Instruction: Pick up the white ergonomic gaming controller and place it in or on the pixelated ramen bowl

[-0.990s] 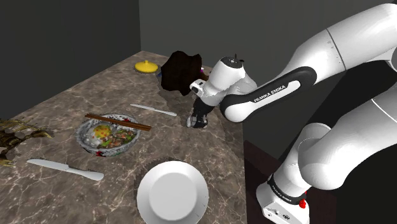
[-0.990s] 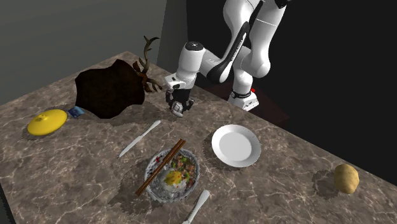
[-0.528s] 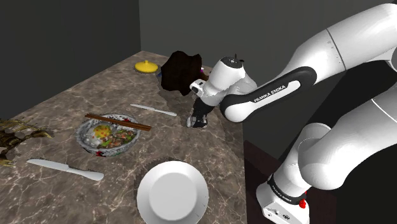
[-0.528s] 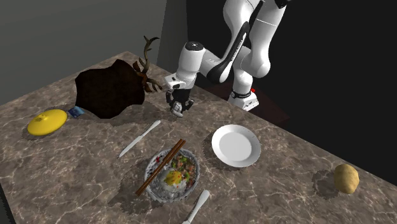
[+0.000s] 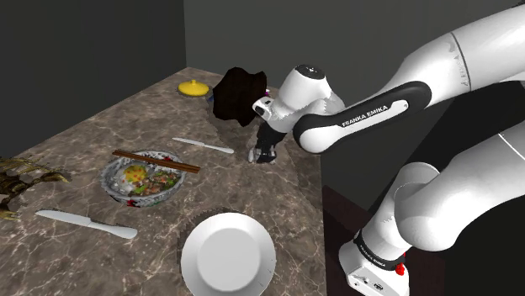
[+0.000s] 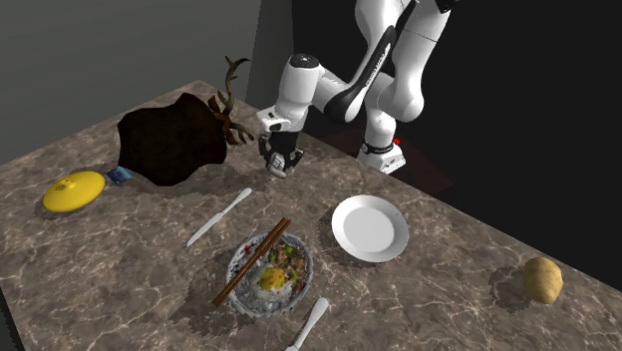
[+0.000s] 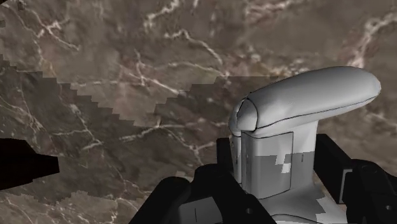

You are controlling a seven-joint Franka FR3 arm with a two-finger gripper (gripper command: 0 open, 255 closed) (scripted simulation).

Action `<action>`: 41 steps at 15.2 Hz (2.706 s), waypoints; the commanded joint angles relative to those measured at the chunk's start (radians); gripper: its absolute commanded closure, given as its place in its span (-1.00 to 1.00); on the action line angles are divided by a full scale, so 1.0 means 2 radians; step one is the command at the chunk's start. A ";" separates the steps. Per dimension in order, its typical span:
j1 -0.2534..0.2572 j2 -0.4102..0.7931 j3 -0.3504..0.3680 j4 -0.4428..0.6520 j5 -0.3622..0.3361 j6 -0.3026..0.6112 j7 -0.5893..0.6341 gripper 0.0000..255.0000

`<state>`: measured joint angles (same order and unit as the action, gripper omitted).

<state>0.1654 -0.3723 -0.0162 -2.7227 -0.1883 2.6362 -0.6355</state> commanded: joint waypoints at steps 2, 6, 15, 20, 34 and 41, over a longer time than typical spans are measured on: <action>0.004 -0.015 -0.001 0.011 0.005 -0.026 -0.005 1.00; 0.007 -0.034 -0.002 0.025 0.011 -0.059 -0.011 1.00; 0.012 -0.067 -0.004 0.063 0.021 -0.130 -0.021 1.00; 0.014 -0.079 -0.004 0.088 0.025 -0.168 -0.026 1.00; 0.036 -0.003 0.058 0.203 0.032 -0.214 0.048 1.00; 0.050 0.097 0.112 0.307 0.011 -0.230 0.126 1.00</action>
<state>0.2625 -0.2068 0.1948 -2.1384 -0.1590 2.1831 -0.4046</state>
